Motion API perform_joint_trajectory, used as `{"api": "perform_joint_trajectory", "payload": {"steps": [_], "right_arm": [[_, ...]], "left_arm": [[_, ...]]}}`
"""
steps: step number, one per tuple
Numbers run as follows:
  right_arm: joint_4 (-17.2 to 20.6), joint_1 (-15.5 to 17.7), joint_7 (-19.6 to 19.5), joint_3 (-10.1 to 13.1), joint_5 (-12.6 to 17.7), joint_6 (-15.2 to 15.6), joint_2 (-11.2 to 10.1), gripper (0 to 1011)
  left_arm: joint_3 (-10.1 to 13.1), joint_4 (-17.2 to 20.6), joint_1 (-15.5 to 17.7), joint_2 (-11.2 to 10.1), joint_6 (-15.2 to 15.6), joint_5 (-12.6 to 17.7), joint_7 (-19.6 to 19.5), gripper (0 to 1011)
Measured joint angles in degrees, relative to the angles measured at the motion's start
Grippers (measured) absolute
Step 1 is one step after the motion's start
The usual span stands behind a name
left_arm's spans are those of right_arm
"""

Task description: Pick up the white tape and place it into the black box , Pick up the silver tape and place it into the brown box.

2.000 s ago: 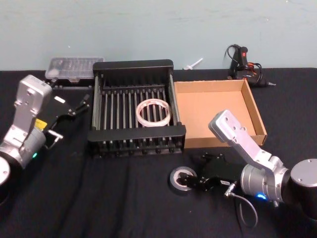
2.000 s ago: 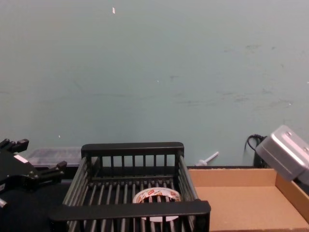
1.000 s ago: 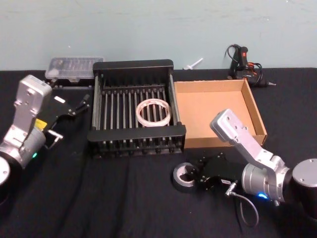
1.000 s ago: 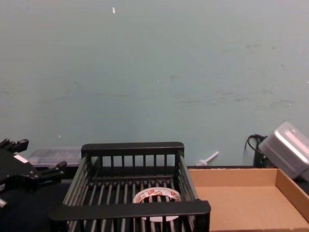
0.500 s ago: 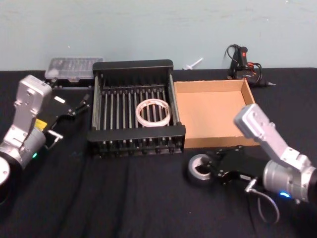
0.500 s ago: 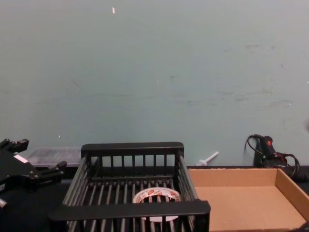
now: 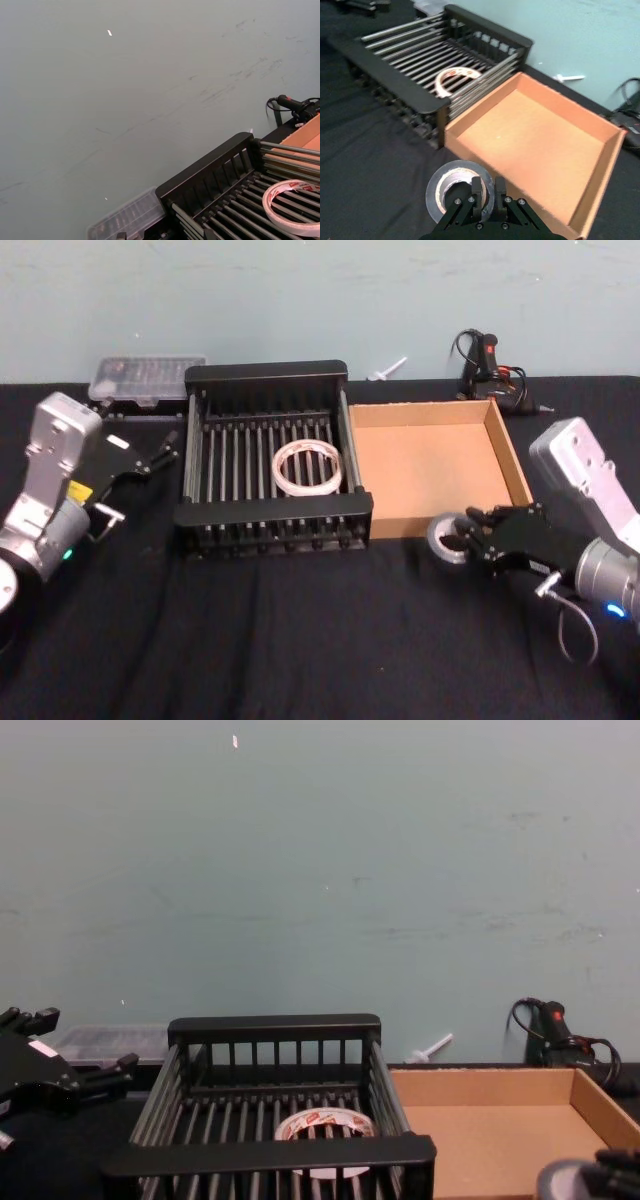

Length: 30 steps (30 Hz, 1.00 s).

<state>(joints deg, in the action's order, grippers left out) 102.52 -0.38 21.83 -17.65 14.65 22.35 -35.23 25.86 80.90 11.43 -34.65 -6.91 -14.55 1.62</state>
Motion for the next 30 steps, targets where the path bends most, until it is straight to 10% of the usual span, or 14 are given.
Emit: {"api": "perform_joint_trajectory", "payload": {"steps": [16,30], "right_arm": [[-5.45,-5.46,-4.95,2.11,-2.94,-0.33,6.56,159],[-15.58,-13.05,-6.79,1.33,-7.29,-6.61,12.64,159]], "left_arm": [[0.00,0.00,0.00,0.00,0.00,0.00,0.00,1001],[0.00,0.00,0.00,0.00,0.00,0.00,0.00,1001]]}}
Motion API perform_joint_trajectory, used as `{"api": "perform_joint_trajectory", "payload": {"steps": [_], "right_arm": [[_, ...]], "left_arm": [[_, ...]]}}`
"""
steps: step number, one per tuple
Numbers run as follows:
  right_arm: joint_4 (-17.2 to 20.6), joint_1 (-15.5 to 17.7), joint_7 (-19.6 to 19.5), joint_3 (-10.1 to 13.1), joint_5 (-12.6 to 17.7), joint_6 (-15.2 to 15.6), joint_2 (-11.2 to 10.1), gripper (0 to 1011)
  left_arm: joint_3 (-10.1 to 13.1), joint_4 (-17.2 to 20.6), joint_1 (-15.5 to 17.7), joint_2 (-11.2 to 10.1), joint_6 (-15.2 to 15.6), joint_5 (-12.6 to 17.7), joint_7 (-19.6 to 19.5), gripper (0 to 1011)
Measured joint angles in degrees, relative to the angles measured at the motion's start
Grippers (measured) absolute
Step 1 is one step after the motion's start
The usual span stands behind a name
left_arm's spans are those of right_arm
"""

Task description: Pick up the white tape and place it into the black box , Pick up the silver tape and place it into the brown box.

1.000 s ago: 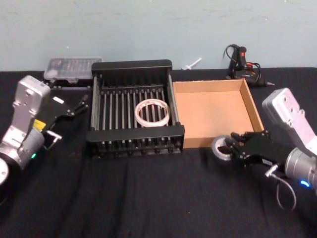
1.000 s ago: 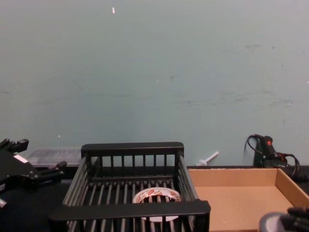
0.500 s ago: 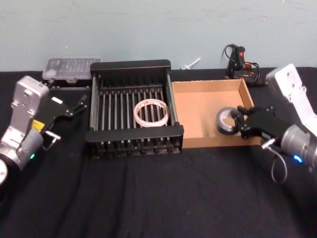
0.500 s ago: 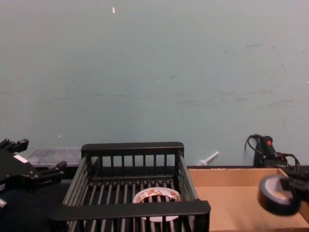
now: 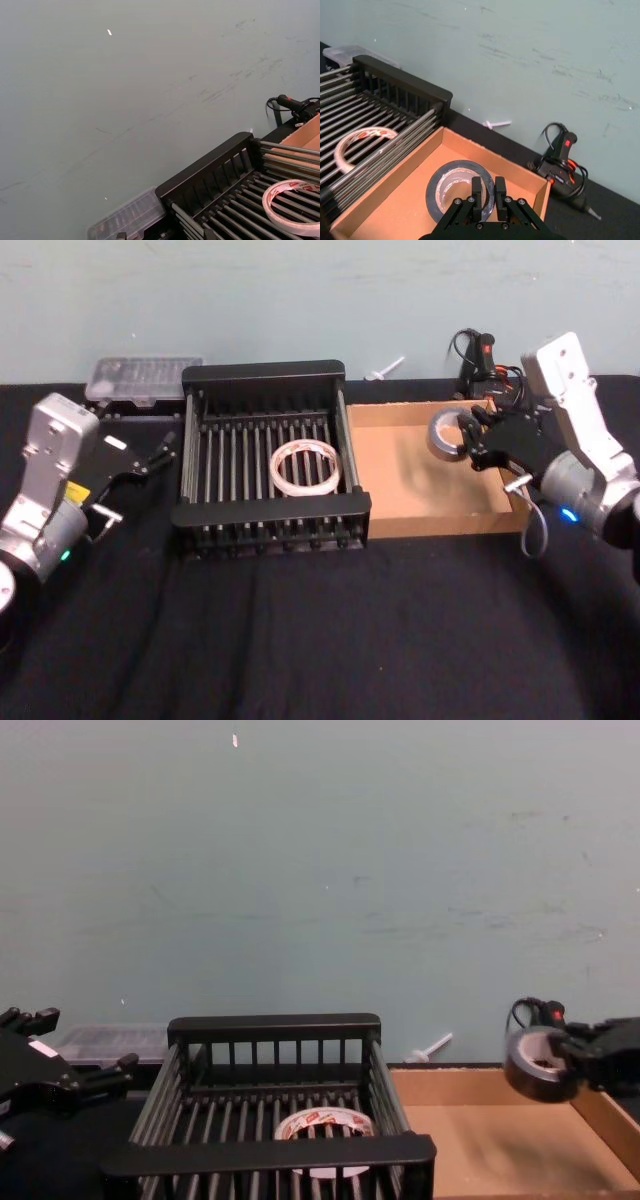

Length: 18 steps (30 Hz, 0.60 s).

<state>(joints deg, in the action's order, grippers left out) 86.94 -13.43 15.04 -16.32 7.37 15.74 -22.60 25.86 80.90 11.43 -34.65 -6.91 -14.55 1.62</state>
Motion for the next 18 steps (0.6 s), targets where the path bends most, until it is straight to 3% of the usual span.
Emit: {"api": "perform_joint_trajectory", "payload": {"steps": [8,18], "right_arm": [[-10.18,-5.05,-0.42,-1.54,-3.21,-6.84,4.20,159],[-18.69,-8.36,-0.79,-1.94,-5.54,-10.01,7.65,159]], "left_arm": [[0.00,0.00,0.00,0.00,0.00,0.00,0.00,1001],[0.00,0.00,0.00,0.00,0.00,0.00,0.00,1001]]}}
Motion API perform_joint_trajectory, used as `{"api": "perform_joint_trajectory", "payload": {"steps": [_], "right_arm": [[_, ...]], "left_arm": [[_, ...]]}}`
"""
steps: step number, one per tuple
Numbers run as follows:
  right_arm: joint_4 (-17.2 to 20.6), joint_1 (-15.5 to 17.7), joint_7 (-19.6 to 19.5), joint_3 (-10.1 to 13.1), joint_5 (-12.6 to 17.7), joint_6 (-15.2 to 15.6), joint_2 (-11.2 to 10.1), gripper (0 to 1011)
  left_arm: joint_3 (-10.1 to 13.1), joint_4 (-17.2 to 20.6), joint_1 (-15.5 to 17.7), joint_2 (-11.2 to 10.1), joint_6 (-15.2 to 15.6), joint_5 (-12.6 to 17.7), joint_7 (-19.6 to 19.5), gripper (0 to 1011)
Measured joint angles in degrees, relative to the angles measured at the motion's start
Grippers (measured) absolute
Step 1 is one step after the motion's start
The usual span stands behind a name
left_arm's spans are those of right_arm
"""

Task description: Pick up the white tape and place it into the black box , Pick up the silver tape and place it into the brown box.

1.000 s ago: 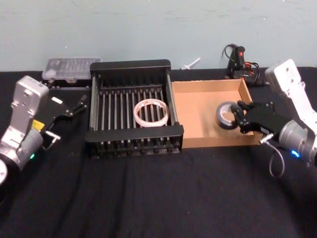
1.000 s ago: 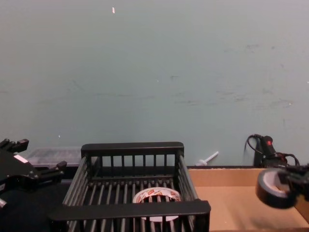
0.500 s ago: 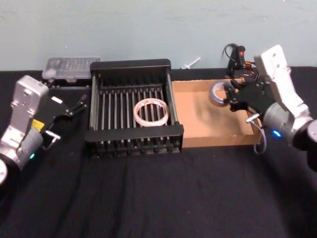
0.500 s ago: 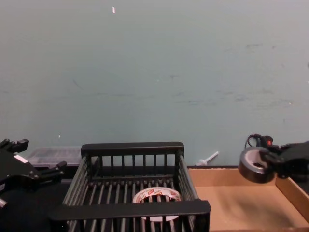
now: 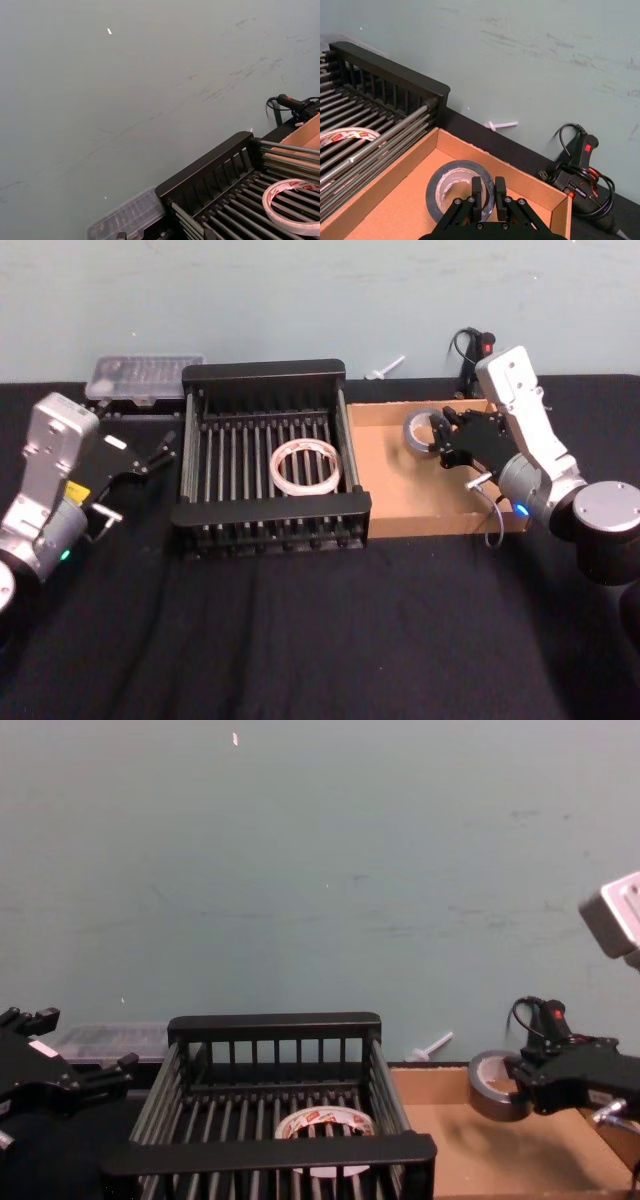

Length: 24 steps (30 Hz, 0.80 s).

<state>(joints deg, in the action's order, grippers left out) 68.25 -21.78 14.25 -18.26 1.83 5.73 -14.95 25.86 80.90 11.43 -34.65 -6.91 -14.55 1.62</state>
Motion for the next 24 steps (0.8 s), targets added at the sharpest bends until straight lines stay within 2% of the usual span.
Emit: {"api": "perform_joint_trajectory", "payload": {"steps": [3,15,24], "right_arm": [[-1.14,-0.37,-0.04,0.23,-0.35,-0.12,0.54,159],[-0.90,-0.34,-0.02,0.15,-0.31,-0.15,0.42,164],[-0.80,-0.30,0.03,0.10,-0.24,-0.15,0.37,413]], "left_arm": [[0.00,0.00,0.00,0.00,0.00,0.00,0.00,1002],[0.00,0.00,0.00,0.00,0.00,0.00,0.00,1001],[0.00,0.00,0.00,0.00,0.00,0.00,0.00,1001]]}}
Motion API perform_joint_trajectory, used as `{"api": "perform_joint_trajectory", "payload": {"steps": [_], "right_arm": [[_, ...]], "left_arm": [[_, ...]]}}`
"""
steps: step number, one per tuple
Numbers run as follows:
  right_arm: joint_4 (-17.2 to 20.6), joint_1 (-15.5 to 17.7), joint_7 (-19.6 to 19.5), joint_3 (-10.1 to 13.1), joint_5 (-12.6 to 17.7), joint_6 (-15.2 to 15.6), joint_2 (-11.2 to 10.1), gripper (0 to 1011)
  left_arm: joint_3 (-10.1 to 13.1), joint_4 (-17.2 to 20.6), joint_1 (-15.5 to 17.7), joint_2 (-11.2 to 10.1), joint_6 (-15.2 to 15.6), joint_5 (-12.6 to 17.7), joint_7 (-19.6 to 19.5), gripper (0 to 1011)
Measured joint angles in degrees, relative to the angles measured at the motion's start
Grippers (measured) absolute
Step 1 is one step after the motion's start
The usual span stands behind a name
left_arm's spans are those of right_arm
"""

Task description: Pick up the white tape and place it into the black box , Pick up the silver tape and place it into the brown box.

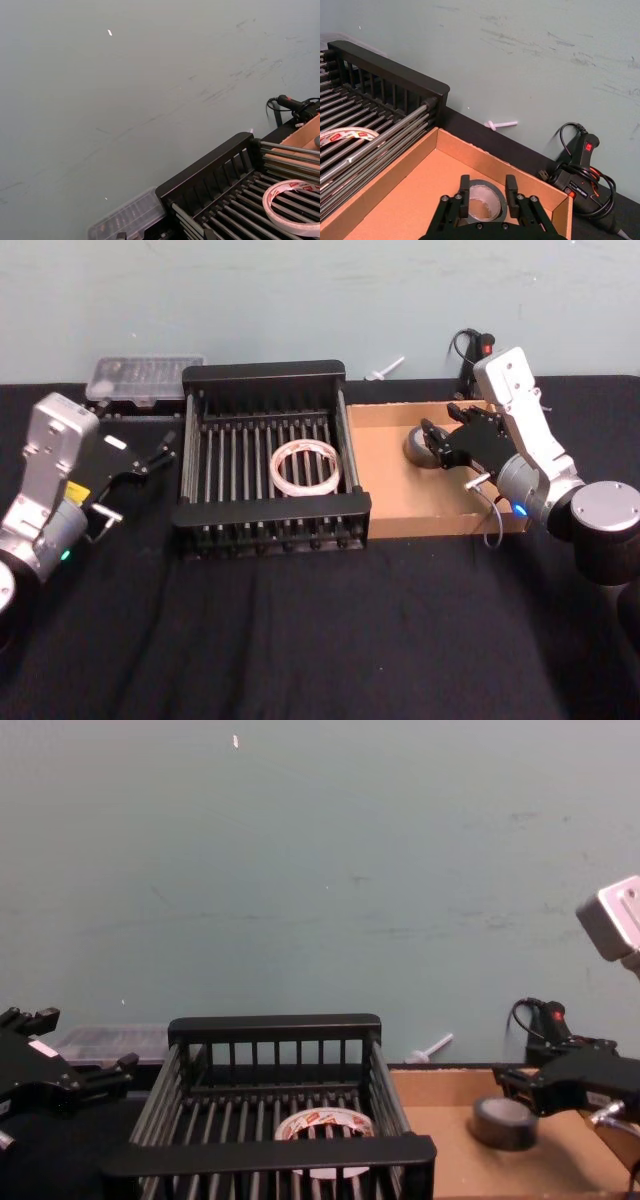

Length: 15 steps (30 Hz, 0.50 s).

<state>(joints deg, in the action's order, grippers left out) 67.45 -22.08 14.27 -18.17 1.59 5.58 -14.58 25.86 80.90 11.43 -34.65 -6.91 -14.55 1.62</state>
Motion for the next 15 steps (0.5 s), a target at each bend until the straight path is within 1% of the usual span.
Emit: {"api": "perform_joint_trajectory", "payload": {"steps": [1,2,3,9,10,11,12,15], "right_arm": [[0.01,0.01,0.01,0.00,0.01,0.00,-0.01,450],[0.01,0.01,0.01,0.00,0.01,0.00,-0.01,450],[0.02,0.02,0.02,0.00,0.02,0.00,-0.02,508],[0.05,0.04,0.04,0.00,0.05,0.00,-0.05,708],[0.06,0.04,0.04,0.00,0.05,0.01,-0.06,756],[0.07,0.04,0.04,0.00,0.06,0.01,-0.06,756],[0.08,0.04,0.04,0.00,0.06,0.01,-0.06,811],[0.10,0.04,0.04,0.00,0.06,0.01,-0.06,892]], "left_arm": [[0.00,0.00,0.00,0.00,0.00,0.00,0.00,1002],[0.00,0.00,0.00,0.00,0.00,0.00,0.00,1001],[0.00,0.00,0.00,0.00,0.00,0.00,0.00,1001],[0.00,0.00,0.00,0.00,0.00,0.00,0.00,1002],[0.00,0.00,0.00,0.00,0.00,0.00,0.00,1001],[0.00,0.00,0.00,0.00,0.00,0.00,0.00,1001],[0.00,0.00,0.00,0.00,0.00,0.00,0.00,1001],[0.00,0.00,0.00,0.00,0.00,0.00,0.00,1001]]}}
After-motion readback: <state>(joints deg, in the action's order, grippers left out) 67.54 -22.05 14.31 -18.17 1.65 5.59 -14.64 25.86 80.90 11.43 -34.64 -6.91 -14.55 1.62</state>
